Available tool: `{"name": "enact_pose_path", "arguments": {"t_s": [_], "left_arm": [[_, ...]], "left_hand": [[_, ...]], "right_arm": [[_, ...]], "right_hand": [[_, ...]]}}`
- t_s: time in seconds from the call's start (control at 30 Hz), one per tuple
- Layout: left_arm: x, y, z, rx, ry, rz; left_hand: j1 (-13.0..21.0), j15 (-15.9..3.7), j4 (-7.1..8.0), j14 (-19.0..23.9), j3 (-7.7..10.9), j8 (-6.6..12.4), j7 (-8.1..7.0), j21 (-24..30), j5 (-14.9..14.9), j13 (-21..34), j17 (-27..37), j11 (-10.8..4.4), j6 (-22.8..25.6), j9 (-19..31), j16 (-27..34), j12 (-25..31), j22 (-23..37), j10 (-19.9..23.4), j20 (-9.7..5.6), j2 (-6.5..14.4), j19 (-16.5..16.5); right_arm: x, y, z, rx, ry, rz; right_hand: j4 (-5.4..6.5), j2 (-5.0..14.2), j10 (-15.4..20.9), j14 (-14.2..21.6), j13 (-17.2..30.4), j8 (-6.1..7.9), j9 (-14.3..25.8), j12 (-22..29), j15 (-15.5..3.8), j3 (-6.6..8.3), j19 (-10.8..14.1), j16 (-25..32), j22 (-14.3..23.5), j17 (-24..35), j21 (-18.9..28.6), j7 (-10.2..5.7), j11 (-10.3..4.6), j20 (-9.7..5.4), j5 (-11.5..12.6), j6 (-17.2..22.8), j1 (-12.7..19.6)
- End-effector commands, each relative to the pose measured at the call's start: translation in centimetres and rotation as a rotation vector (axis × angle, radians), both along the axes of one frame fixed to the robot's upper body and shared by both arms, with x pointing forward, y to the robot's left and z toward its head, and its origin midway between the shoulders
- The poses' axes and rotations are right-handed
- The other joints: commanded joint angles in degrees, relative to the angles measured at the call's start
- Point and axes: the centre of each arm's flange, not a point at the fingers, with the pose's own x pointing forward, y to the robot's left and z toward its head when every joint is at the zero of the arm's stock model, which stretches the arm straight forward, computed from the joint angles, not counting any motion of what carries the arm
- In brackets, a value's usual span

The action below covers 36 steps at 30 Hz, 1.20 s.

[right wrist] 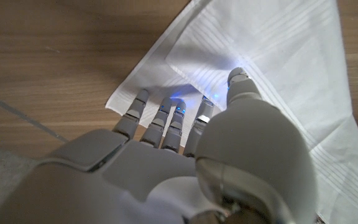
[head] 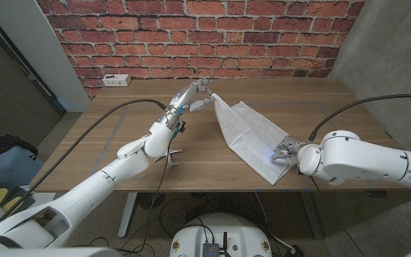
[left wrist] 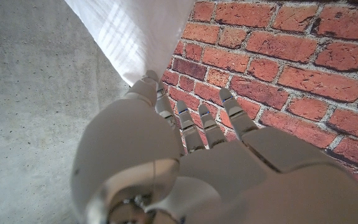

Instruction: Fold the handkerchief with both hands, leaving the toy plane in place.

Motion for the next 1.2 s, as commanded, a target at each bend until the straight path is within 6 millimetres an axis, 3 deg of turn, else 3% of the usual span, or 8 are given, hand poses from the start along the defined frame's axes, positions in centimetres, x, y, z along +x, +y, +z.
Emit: {"name": "enact_pose_path", "arguments": {"t_s": [0.03, 0.07, 0.1, 0.23, 0.3, 0.63, 1.2], "left_arm": [[-0.3, 0.4, -0.2, -0.003, -0.003, 0.011], [-0.3, 0.5, -0.2, -0.005, -0.004, 0.012], [-0.3, 0.5, -0.2, -0.004, -0.003, 0.013], [-0.4, 0.6, -0.3, 0.000, 0.000, 0.015], [-0.4, 0.7, -0.3, 0.000, -0.001, 0.014], [-0.7, 1.1, -0.6, 0.006, 0.006, 0.026], [-0.7, 1.9, -1.3, -0.012, 0.037, 0.046]], "left_hand": [[0.06, -2.86, -0.01, -0.18, 0.25, 0.59, -0.49, 0.51, -0.07, 0.32, 0.26, -0.03, 0.97, 5.73, -0.01, 0.03, 0.14, -0.18, -0.35, 0.65, 0.18], [0.06, -2.80, -0.02, -0.23, 0.24, 0.59, -0.45, 0.51, -0.08, 0.33, 0.26, -0.03, 0.95, 5.73, -0.03, 0.01, 0.14, -0.24, -0.35, 0.64, 0.16], [0.07, -2.80, -0.03, -0.24, 0.25, 0.60, -0.40, 0.51, -0.08, 0.33, 0.26, -0.04, 0.98, 5.72, -0.03, 0.02, 0.14, -0.23, -0.36, 0.64, 0.14], [0.11, -2.81, -0.07, -0.30, 0.25, 0.58, -0.38, 0.52, -0.08, 0.34, 0.25, -0.02, 0.91, 5.71, -0.04, 0.02, 0.15, -0.26, -0.39, 0.63, 0.09], [0.09, -2.75, -0.05, -0.31, 0.25, 0.60, -0.38, 0.53, -0.09, 0.35, 0.26, -0.04, 0.95, 5.71, -0.04, 0.02, 0.15, -0.25, -0.38, 0.65, 0.06], [0.54, -2.86, -0.64, -0.37, 0.26, 1.06, 0.10, 0.61, -0.08, 0.38, 0.09, -0.22, 2.31, 5.46, -0.13, 0.07, 0.16, -0.20, -0.56, 0.13, -0.07], [1.06, -2.51, -1.11, -0.46, 0.33, 1.12, 0.57, 0.69, -0.07, 0.39, 0.01, -0.01, 2.91, 5.11, -0.18, -0.02, 0.16, -0.48, -0.24, -0.10, -0.25]], "right_arm": [[-0.6, 1.0, -0.4, 0.018, -0.006, 0.043], [-0.6, 1.1, -0.4, 0.018, -0.018, 0.041], [-0.6, 1.2, -0.4, 0.017, -0.033, 0.037], [-1.1, 1.3, -0.4, 0.005, -0.112, 0.007], [-1.4, 1.2, -0.3, 0.005, -0.156, -0.006], [-3.7, 0.2, -0.7, 0.040, -0.418, -0.102], [-5.5, -1.1, -0.7, 0.055, -0.507, -0.178]], "right_hand": [[-2.61, 1.68, 4.12, 2.20, -0.29, 3.72, 0.66, 1.35, -2.08, 2.05, 2.43, 1.55, 0.21, -0.06, 0.09, 1.20, -1.77, -1.37, 0.77, 10.48, 5.96], [-3.16, 2.38, 5.90, 2.98, -0.33, 5.10, 0.85, 1.87, -2.71, 3.13, 3.24, 1.74, 0.21, -0.29, 0.17, 2.04, -2.64, -1.85, 0.86, 13.82, 8.09], [-3.22, 2.62, 6.12, 3.49, -0.36, 5.57, 0.89, 1.89, -3.23, 3.44, 3.88, 1.94, 0.21, -0.30, 0.34, 2.75, -2.80, -2.38, 0.83, 14.96, 8.66], [-2.81, 3.27, 8.49, 5.15, -0.24, 6.13, 1.38, 2.74, -5.17, 3.68, 5.50, 3.19, 0.23, 0.38, 0.78, 3.87, -3.38, -4.11, 0.40, 15.53, 9.57], [-2.66, 3.48, 8.97, 5.32, -0.18, 6.34, 1.64, 2.93, -5.61, 3.66, 5.60, 3.50, 0.24, 0.68, 0.77, 3.65, -3.76, -4.46, 0.25, 15.63, 9.74], [-2.68, 3.62, 12.08, 9.31, 0.08, 6.90, 2.47, 4.19, -6.09, 4.29, 8.46, 4.43, 0.24, 0.31, 1.68, 4.56, -2.00, -3.75, -0.12, 15.31, 11.02], [-2.28, 3.67, 12.30, 9.63, 0.06, 7.28, 2.87, 4.13, -5.79, 4.80, 8.32, 3.61, 0.22, -0.31, 1.44, 4.95, -1.73, -3.16, -0.67, 15.01, 10.91]]}}
